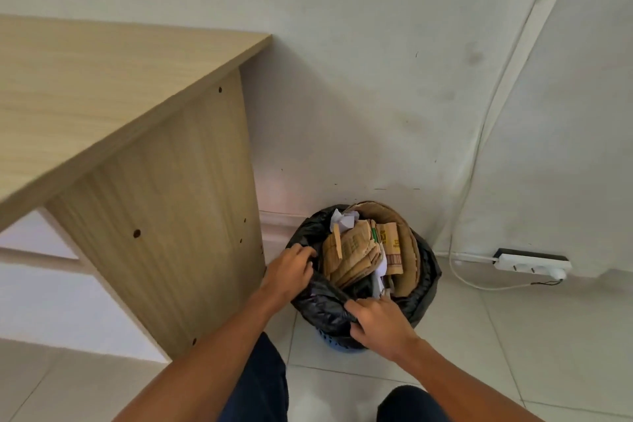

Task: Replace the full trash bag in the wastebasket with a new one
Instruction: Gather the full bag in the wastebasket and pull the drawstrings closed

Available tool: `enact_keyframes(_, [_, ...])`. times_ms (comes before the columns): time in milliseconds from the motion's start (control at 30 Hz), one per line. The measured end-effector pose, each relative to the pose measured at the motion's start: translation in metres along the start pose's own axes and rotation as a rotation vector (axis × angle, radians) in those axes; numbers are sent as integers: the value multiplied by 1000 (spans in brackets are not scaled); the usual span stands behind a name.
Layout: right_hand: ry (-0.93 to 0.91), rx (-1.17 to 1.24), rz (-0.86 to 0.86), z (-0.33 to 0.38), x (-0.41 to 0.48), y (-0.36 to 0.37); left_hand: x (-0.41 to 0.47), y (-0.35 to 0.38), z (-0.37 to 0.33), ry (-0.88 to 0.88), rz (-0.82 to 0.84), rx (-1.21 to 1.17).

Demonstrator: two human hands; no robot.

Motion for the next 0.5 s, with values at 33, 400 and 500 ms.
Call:
enact_keyframes(33, [-49, 0, -39, 3, -6, -2, 3, -1, 3, -24, -27, -21])
enact_keyframes(400, [-291, 198, -262, 9, -24, -24, 35, 37, 33, -456, 139, -218])
enact_keyframes(500, [-145, 160, -546, -14, 23, -54, 34, 32, 32, -443, -86, -284])
Point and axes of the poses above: each hand's wrist, its own x-axis towards the middle knuckle, its own y-axis out of the palm, z = x × y, the point moved 4 cm from there along x, towards the middle knuckle, and after that the axes turned 9 degrees about -z, right-handed, at the moved point
